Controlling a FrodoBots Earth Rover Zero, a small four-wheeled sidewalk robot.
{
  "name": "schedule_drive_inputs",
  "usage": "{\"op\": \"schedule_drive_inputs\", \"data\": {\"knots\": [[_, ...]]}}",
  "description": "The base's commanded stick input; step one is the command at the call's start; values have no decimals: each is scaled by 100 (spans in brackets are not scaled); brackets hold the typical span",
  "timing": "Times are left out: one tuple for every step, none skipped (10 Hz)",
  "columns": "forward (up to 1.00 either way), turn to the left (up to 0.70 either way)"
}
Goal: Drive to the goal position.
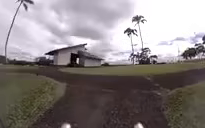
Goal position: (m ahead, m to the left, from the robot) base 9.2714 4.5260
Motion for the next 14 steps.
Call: {"op": "schedule_drive_inputs", "data": {"knots": [[70,35],[70,30],[70,10],[70,4],[70,5],[70,0],[70,0],[70,0],[70,24],[70,35],[70,35],[70,35],[70,35],[70,35]]}}
